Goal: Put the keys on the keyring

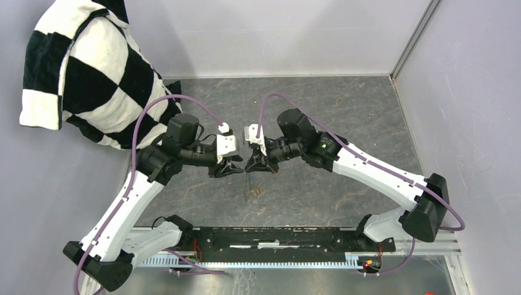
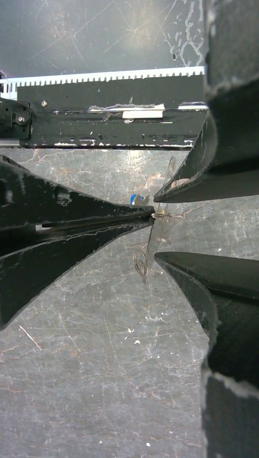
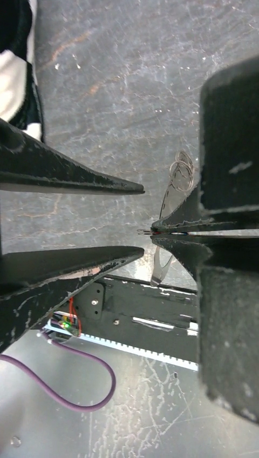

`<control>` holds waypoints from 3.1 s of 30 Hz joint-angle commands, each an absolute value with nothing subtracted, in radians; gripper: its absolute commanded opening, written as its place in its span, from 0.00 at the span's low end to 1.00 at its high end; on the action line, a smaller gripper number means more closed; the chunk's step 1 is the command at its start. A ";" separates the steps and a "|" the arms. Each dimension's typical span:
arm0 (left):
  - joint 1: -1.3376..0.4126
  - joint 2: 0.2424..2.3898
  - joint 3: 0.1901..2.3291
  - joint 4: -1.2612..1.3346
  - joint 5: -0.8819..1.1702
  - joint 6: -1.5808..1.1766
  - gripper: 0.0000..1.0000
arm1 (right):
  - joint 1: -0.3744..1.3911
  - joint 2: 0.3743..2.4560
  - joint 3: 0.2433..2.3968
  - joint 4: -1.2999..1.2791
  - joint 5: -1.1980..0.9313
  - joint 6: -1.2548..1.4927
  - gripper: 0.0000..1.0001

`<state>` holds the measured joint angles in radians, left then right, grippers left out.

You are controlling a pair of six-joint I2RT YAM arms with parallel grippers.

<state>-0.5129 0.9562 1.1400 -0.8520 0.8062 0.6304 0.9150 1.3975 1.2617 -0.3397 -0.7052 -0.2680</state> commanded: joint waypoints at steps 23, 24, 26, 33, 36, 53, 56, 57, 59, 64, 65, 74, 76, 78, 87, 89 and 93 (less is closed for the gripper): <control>-0.517 0.972 1.162 -0.913 0.851 0.698 0.24 | 0.944 1.437 1.389 -0.351 -0.734 -0.254 0.00; -0.517 0.973 1.160 -0.912 0.851 0.699 0.22 | 0.944 1.438 1.390 -0.345 -0.737 -0.250 0.00; -0.517 0.979 1.157 -0.913 0.849 0.698 0.17 | 0.946 1.442 1.395 -0.334 -0.748 -0.243 0.00; -0.517 0.992 1.164 -0.948 0.836 0.716 0.03 | 0.945 1.431 1.399 -0.323 -0.761 -0.236 0.00; -0.518 0.996 1.166 -0.949 0.848 0.715 0.16 | 0.945 1.428 1.397 -0.315 -0.772 -0.233 0.00; -0.519 0.968 1.170 -0.919 0.848 0.763 0.02 | 0.873 1.339 1.305 -0.198 -0.721 -0.093 0.31; -0.518 0.932 1.147 -0.809 0.856 0.694 0.02 | 0.782 1.247 1.166 0.004 -0.769 0.081 0.47; -0.518 0.914 1.133 -0.749 0.860 0.648 0.02 | 0.764 1.221 1.127 0.066 -0.779 0.133 0.49; -0.518 0.881 1.099 -0.622 0.867 0.525 0.02 | 0.750 1.179 1.064 0.160 -0.801 0.197 0.52; -0.520 0.870 1.068 -0.378 0.894 0.308 0.02 | 0.747 1.146 0.998 0.309 -0.823 0.335 0.59; -0.519 0.876 1.070 -0.355 0.902 0.285 0.02 | 0.746 1.144 0.992 0.334 -0.829 0.360 0.60; -0.518 0.880 1.082 -0.299 0.935 0.279 0.02 | 0.736 1.157 0.967 0.472 -0.821 0.506 0.35; -0.518 0.873 1.082 -0.301 0.934 0.291 0.02 | 0.728 1.155 0.952 0.515 -0.827 0.543 0.21; -0.519 0.864 1.083 -0.299 0.933 0.298 0.02 | 0.718 1.155 0.945 0.514 -0.826 0.553 0.08; -0.518 0.845 1.089 -0.272 0.946 0.296 0.02 | 0.702 1.144 0.915 0.520 -0.821 0.568 0.00; -0.518 0.842 1.090 -0.262 0.948 0.288 0.02 | 0.701 1.142 0.908 0.520 -0.823 0.568 0.00; -0.519 0.839 1.092 -0.255 0.955 0.281 0.02 | 0.703 1.144 0.898 0.518 -0.829 0.570 0.00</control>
